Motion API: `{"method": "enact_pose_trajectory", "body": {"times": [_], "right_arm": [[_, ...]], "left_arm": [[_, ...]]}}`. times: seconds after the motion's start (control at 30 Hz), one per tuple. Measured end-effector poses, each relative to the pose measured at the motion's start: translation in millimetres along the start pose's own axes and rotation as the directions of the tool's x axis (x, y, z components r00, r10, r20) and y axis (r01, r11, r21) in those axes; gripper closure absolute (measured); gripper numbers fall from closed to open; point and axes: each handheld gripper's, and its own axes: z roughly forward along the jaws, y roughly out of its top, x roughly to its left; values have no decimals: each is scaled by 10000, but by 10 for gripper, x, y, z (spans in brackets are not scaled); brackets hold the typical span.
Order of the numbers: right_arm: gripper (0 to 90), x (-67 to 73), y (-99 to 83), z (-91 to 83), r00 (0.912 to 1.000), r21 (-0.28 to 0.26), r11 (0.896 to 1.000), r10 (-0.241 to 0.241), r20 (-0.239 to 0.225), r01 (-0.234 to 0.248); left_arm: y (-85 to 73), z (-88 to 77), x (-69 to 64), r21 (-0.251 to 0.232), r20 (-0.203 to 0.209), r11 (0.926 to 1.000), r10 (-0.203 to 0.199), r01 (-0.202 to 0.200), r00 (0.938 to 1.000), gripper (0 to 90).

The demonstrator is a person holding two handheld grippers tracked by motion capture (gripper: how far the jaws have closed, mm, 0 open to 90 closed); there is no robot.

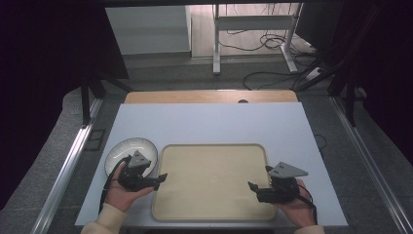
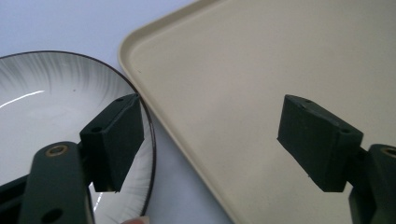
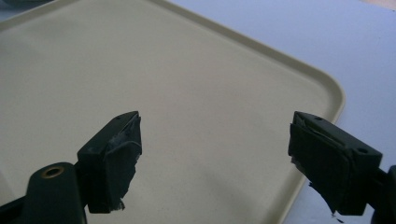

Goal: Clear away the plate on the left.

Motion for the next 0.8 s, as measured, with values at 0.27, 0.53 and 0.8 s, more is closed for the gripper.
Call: {"method": "enact_pose_trajectory", "body": {"times": [0.27, 0.53, 0.8], "right_arm": [[178, -16, -39, -50, 9999, -32, 10000, 37, 143, -37], [179, -27, -61, -62, 9996, 66, 10000, 15, 290, -17], [180, -23, -61, -60, 9995, 92, 10000, 19, 304, -21]], "left_arm": [[50, 46, 128, -22, -419, 9998, -215, 214, 9989, 247], [86, 25, 302, -289, -542, 9982, -543, 527, 9971, 251], [96, -37, 538, -582, -796, 9885, -1437, 1393, 9864, 271]]}}
